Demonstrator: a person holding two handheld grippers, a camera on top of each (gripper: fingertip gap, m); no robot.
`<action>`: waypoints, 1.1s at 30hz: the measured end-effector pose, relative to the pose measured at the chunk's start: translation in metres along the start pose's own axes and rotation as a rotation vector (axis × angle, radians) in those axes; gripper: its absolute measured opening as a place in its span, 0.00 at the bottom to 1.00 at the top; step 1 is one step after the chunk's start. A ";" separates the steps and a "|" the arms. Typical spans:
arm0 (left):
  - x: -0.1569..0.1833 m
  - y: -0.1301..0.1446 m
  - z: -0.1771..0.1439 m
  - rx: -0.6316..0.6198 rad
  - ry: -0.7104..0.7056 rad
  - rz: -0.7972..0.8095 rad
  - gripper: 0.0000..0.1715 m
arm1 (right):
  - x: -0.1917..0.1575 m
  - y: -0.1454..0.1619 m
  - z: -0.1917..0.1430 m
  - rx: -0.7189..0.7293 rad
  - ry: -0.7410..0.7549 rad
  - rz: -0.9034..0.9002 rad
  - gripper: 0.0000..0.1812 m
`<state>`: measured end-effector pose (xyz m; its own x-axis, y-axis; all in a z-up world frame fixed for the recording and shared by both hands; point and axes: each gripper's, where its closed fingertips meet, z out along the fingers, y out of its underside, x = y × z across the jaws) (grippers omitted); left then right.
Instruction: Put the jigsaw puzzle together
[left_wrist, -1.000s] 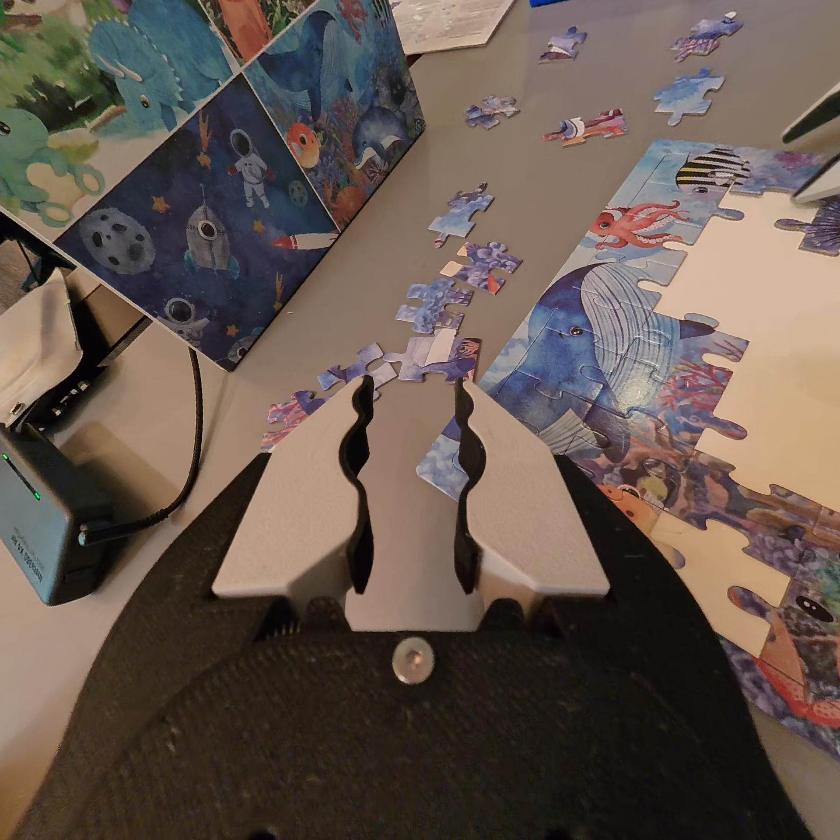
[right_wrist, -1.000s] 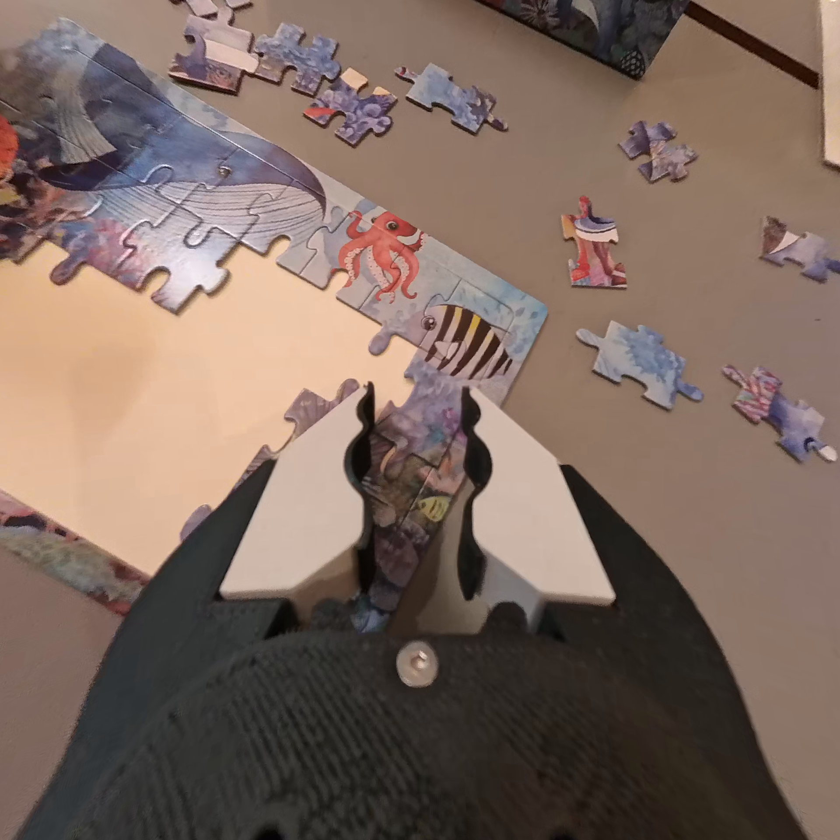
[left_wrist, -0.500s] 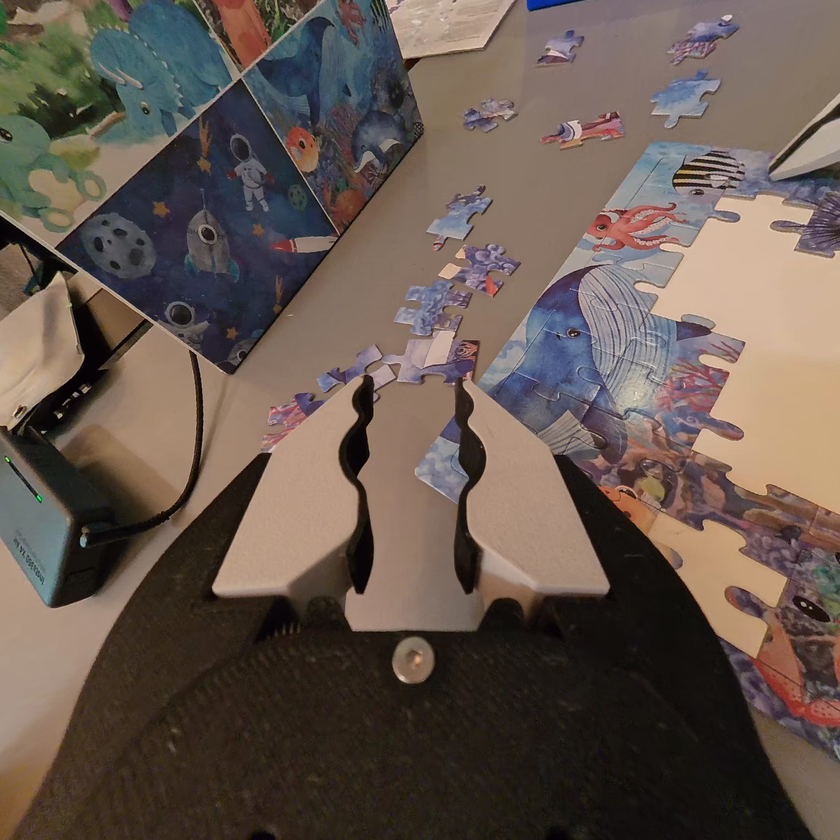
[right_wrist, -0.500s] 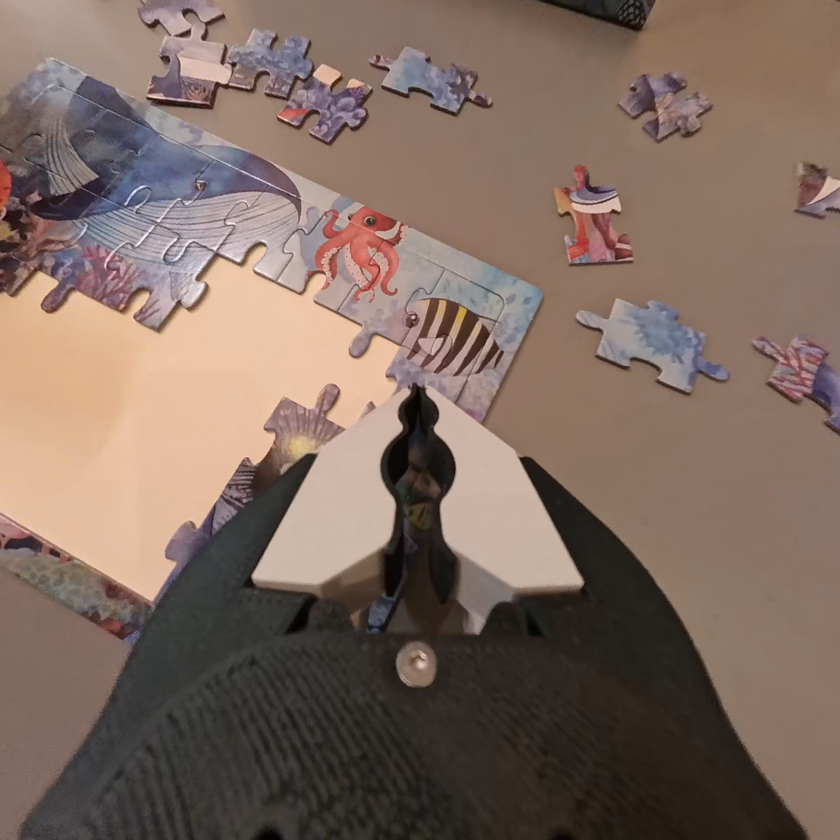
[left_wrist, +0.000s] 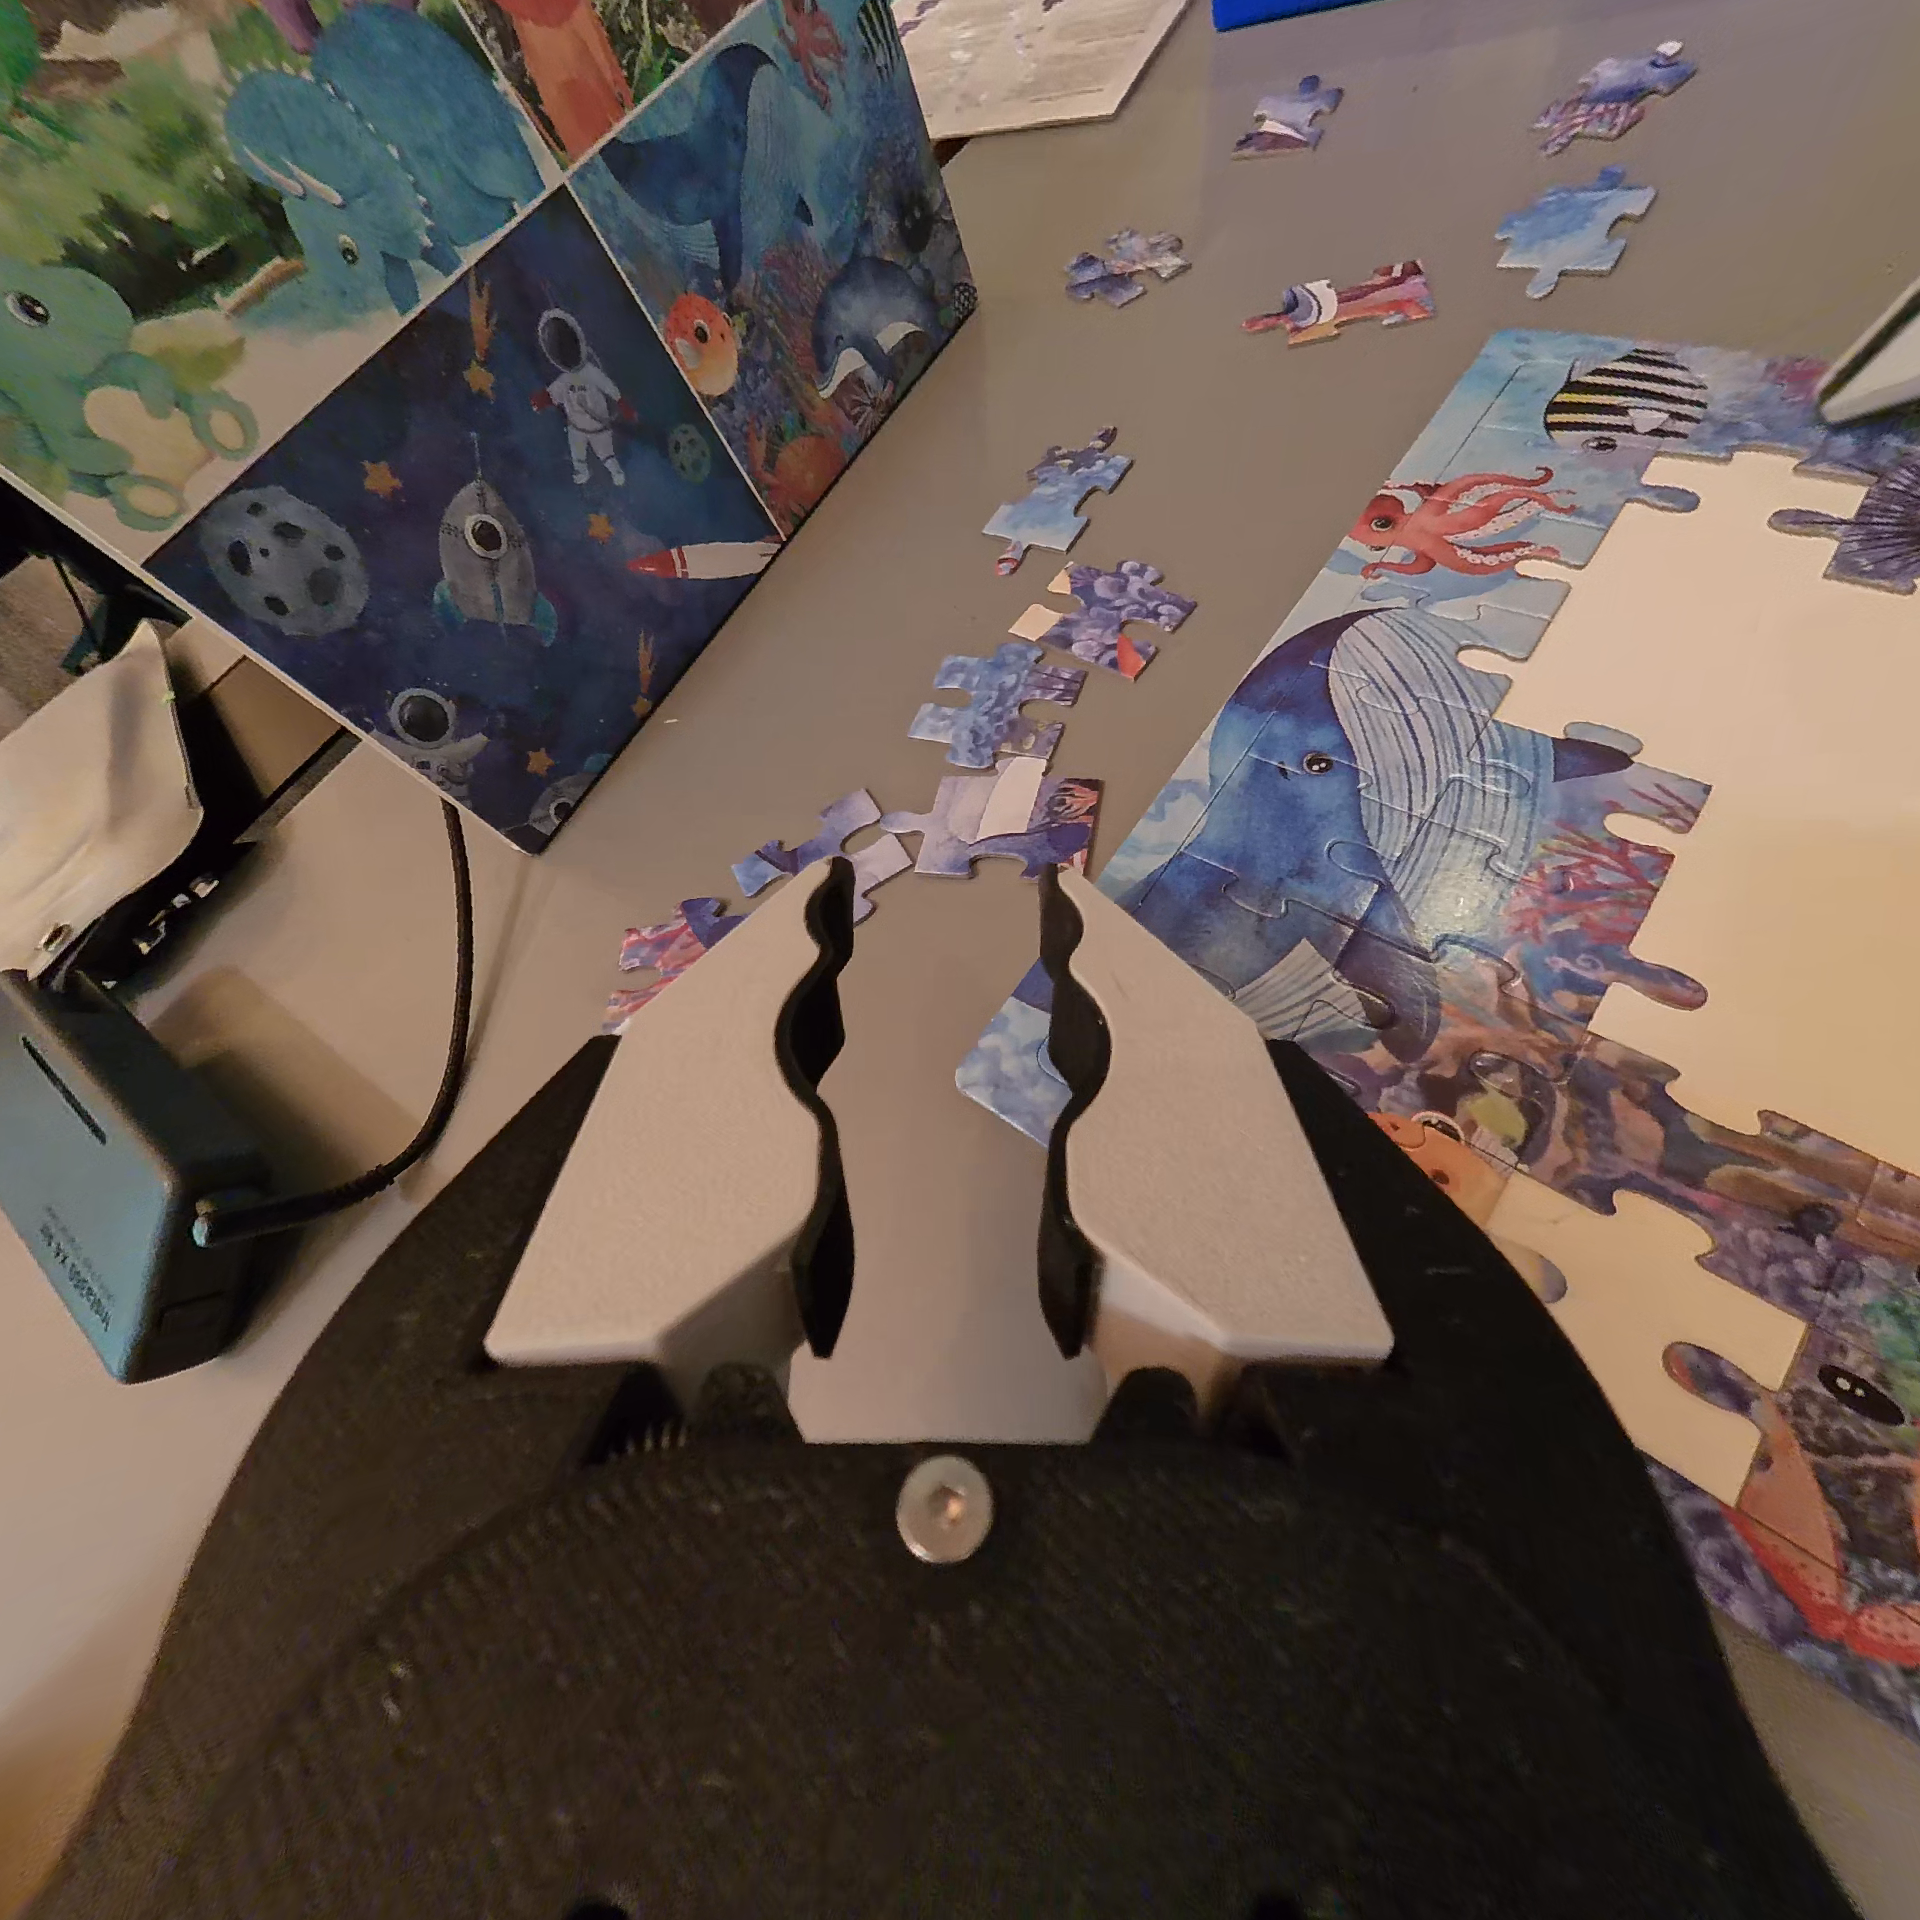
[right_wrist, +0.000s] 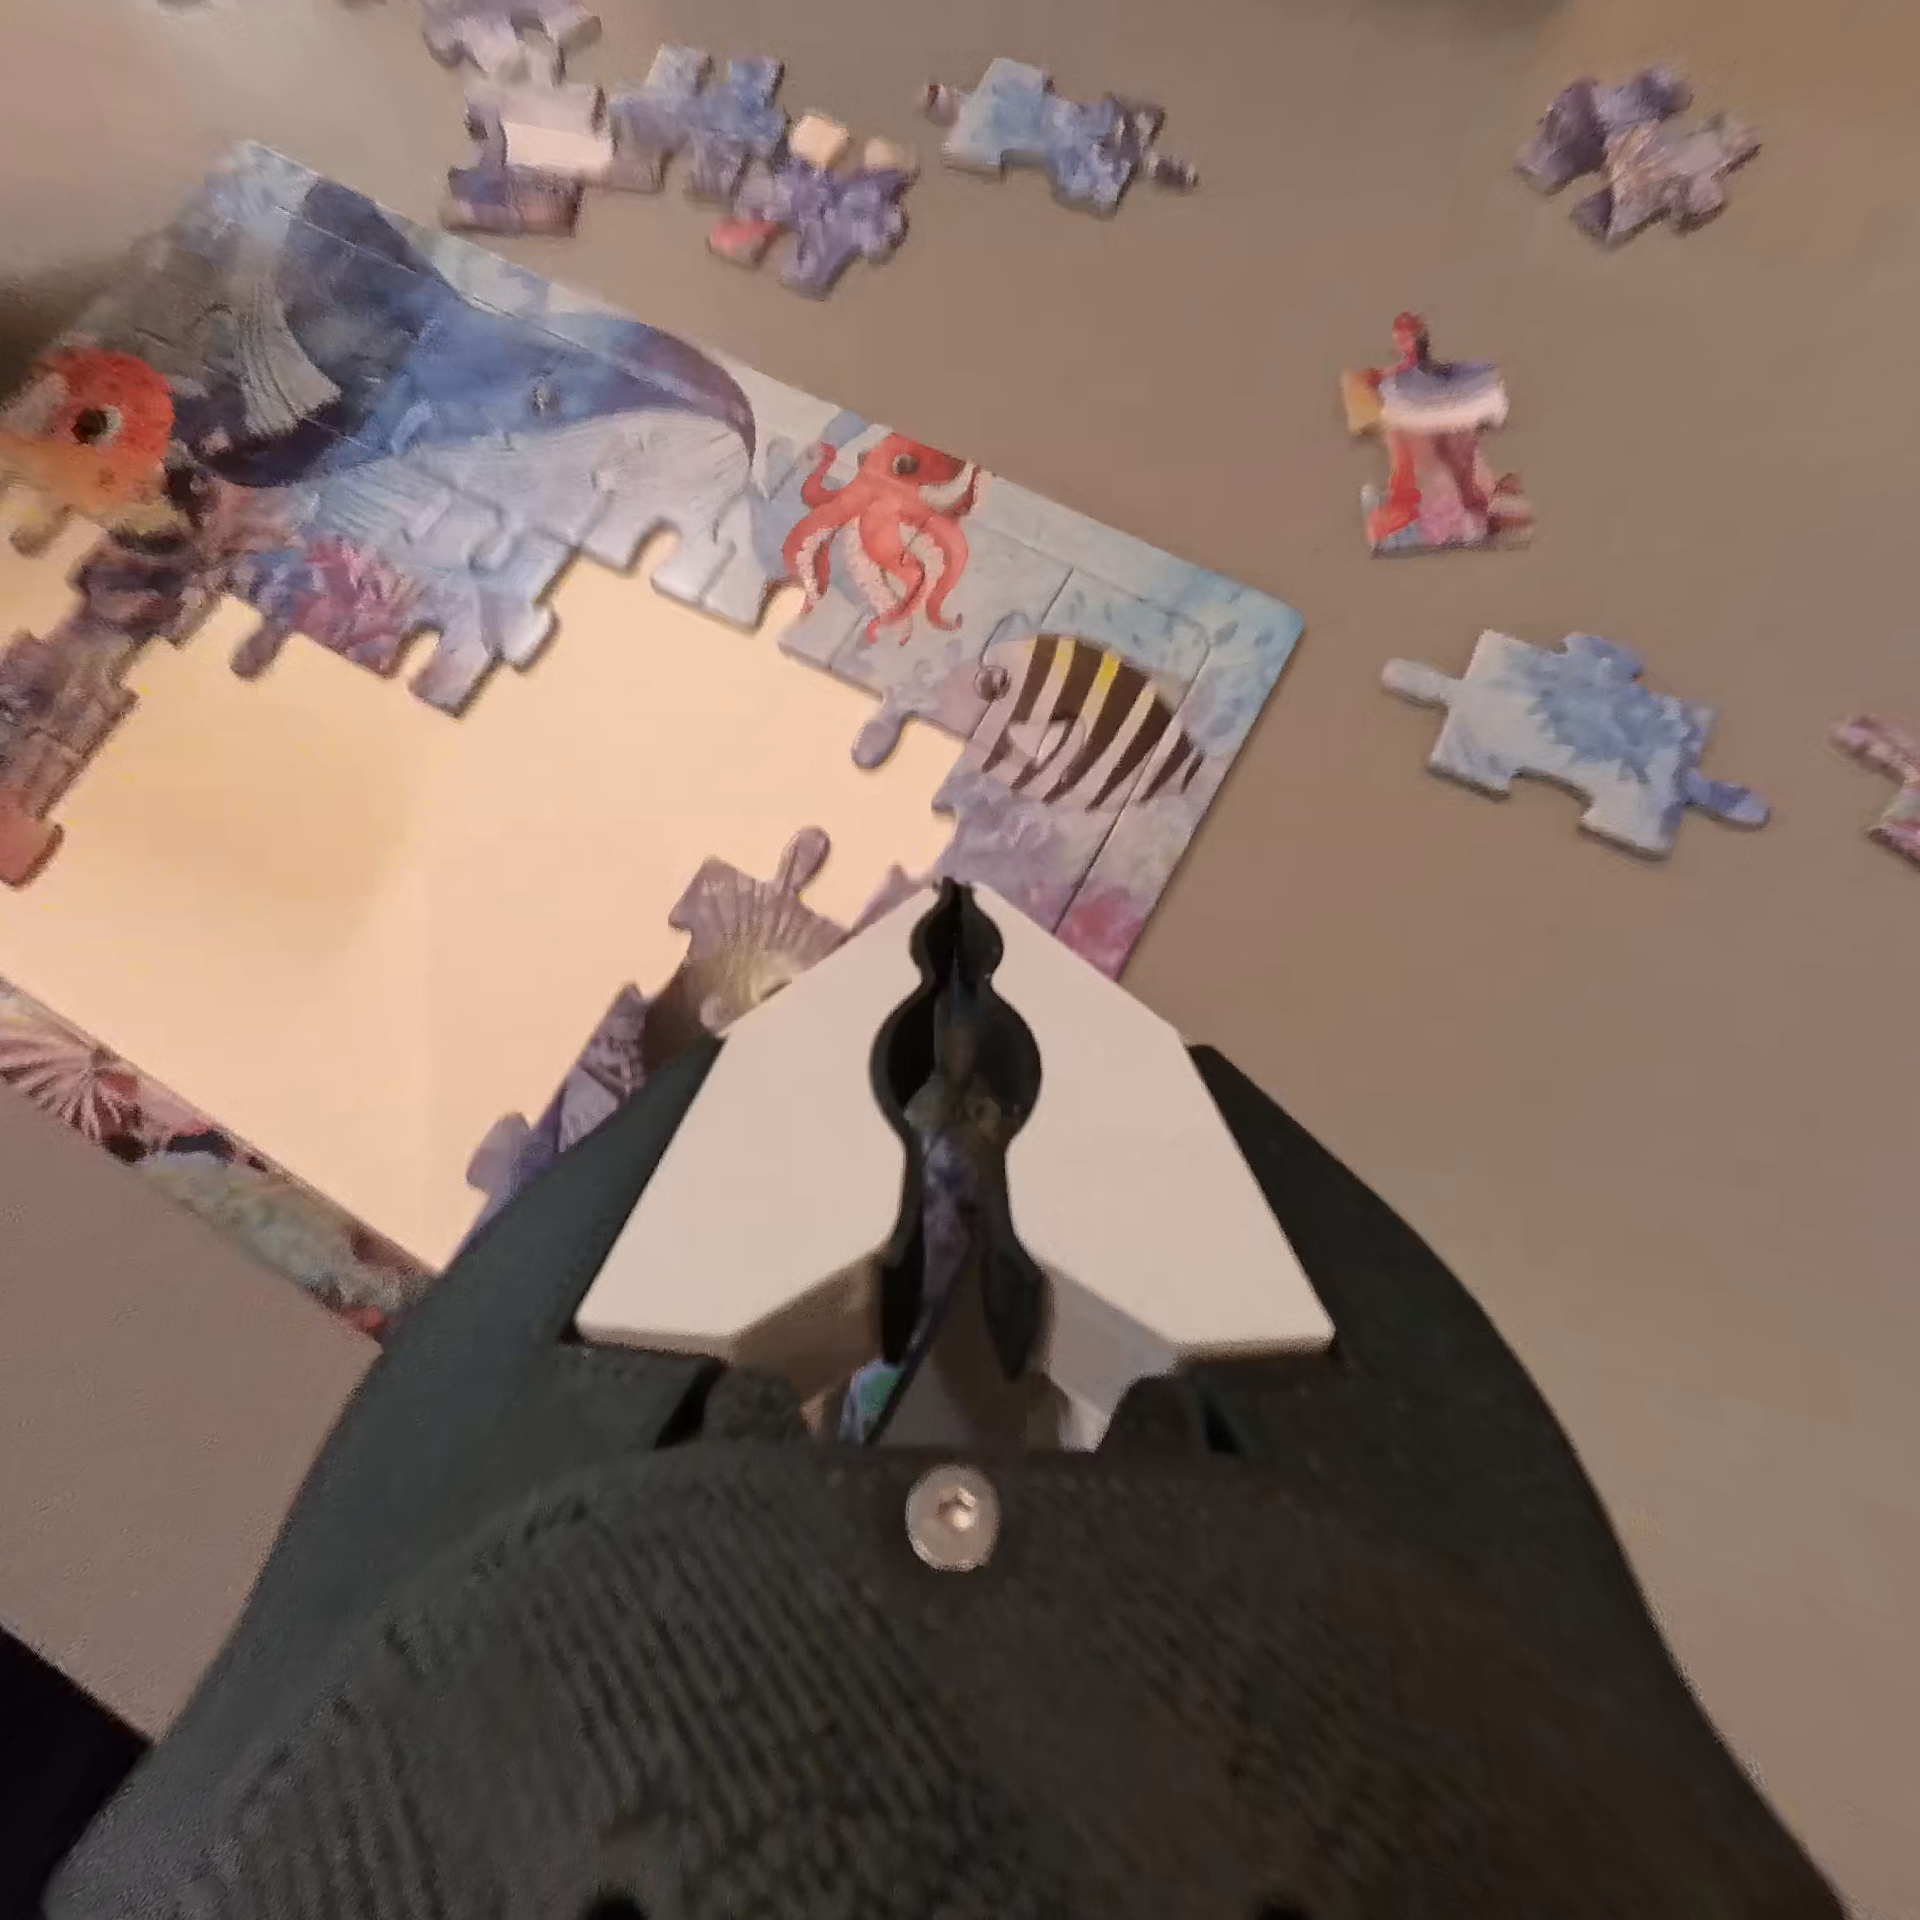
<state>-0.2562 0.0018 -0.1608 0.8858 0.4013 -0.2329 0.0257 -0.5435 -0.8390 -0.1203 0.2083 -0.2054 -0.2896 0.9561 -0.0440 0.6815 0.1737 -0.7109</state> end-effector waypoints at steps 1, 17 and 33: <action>0.001 0.000 0.000 -0.001 0.002 0.000 0.20 | -0.001 0.005 0.000 -0.001 0.005 0.008 0.00; 0.005 -0.003 0.000 0.007 0.004 0.013 0.20 | -0.010 0.020 -0.015 0.013 0.102 0.049 0.00; 0.011 -0.007 -0.001 0.016 0.014 0.026 0.20 | 0.002 -0.001 -0.006 0.113 0.047 0.072 0.00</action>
<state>-0.2460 0.0100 -0.1570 0.8925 0.3768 -0.2479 -0.0047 -0.5418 -0.8405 -0.1169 0.2112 -0.2006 -0.2089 0.9757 -0.0663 0.6188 0.0794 -0.7815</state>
